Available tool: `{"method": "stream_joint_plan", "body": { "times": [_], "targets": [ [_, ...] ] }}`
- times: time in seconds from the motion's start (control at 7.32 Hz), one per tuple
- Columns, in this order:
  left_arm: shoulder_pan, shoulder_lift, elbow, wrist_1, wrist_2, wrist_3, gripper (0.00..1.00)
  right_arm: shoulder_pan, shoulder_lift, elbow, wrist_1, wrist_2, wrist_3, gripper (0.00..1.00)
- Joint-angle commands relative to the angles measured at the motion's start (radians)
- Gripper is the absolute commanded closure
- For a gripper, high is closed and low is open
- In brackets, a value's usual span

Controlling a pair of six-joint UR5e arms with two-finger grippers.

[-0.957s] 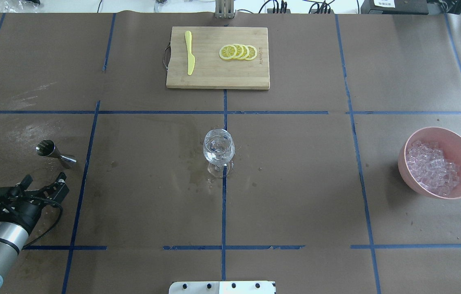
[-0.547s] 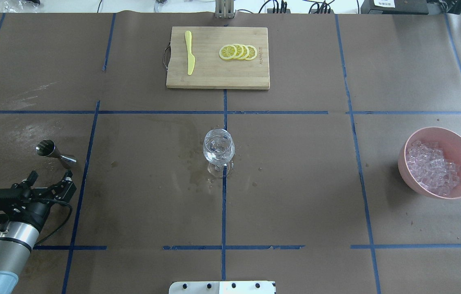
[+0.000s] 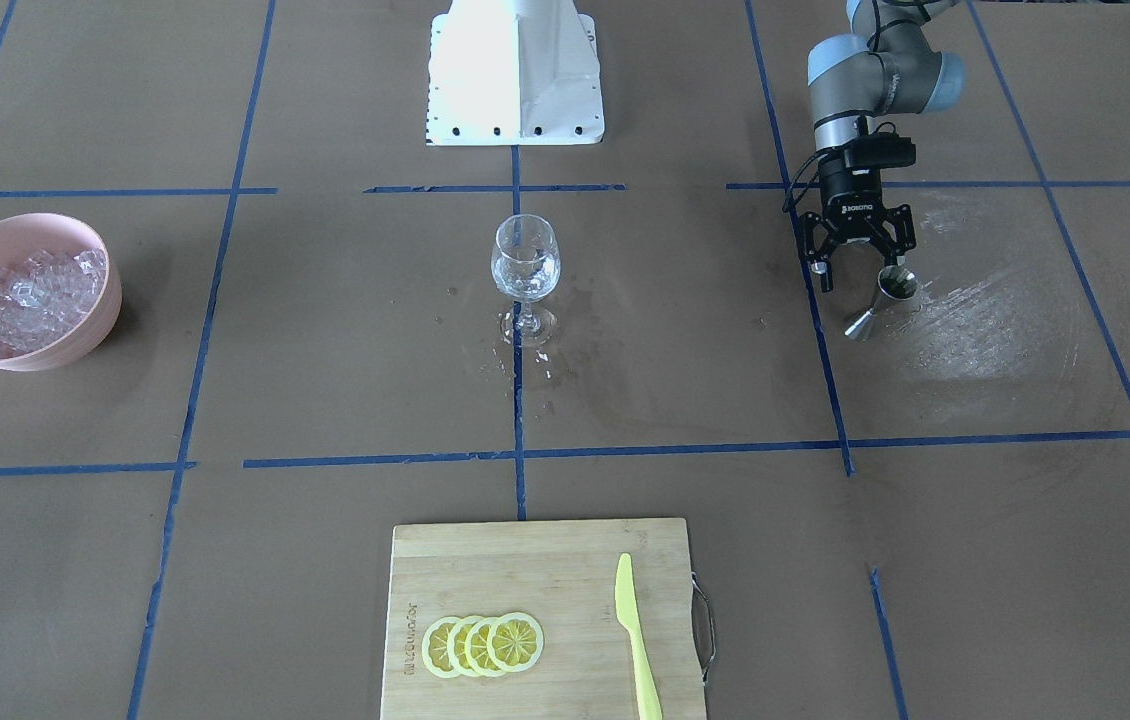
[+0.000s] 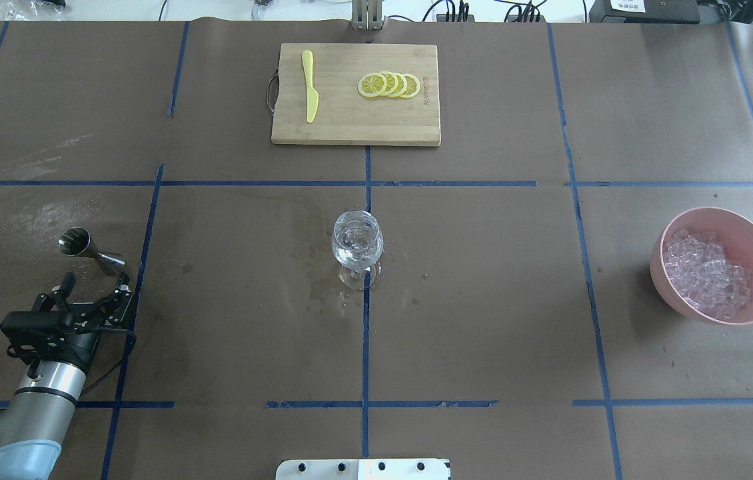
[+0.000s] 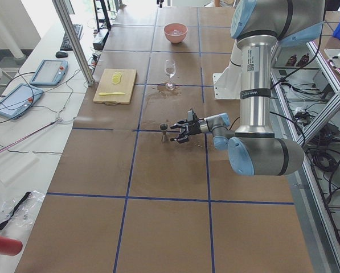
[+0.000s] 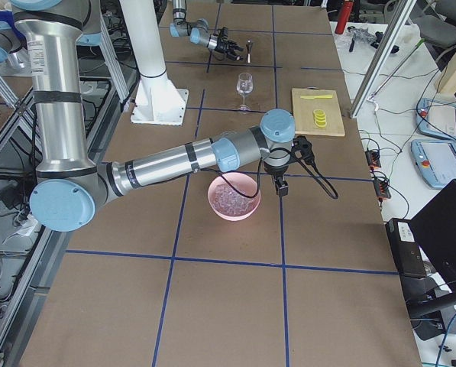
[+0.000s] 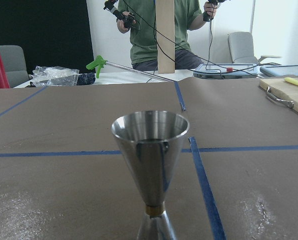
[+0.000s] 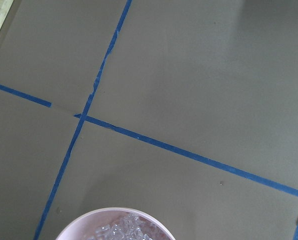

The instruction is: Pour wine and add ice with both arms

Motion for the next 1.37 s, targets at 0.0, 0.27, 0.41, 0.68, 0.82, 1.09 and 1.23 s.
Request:
{"method": "stream_joint_plan", "body": {
  "times": [0.0,0.27,0.41,0.68,0.82,1.09,1.23],
  "targets": [
    [-0.006,-0.009,0.027,0.000,0.017,0.010,0.08,0.001,-0.003,0.005,0.000,0.000,0.000,0.00],
    [-0.016,-0.010,0.037,-0.006,0.016,0.010,0.10,0.001,0.003,0.008,0.000,-0.001,-0.002,0.00],
    [-0.029,-0.011,0.047,-0.009,0.014,0.010,0.10,0.001,0.003,0.010,0.000,-0.002,-0.002,0.00],
    [-0.057,-0.014,0.047,-0.012,0.010,0.007,0.14,0.001,0.007,0.010,0.000,-0.003,-0.002,0.00],
    [-0.059,-0.029,0.047,-0.012,0.008,0.007,0.15,0.001,0.009,0.011,0.000,-0.003,-0.002,0.00],
    [-0.057,-0.048,0.053,-0.012,0.006,0.007,0.23,0.001,0.010,0.013,0.000,-0.003,-0.002,0.00],
    [-0.059,-0.048,0.054,-0.012,0.006,0.007,0.26,0.001,0.010,0.013,0.000,-0.003,-0.002,0.00]
  ]
}}
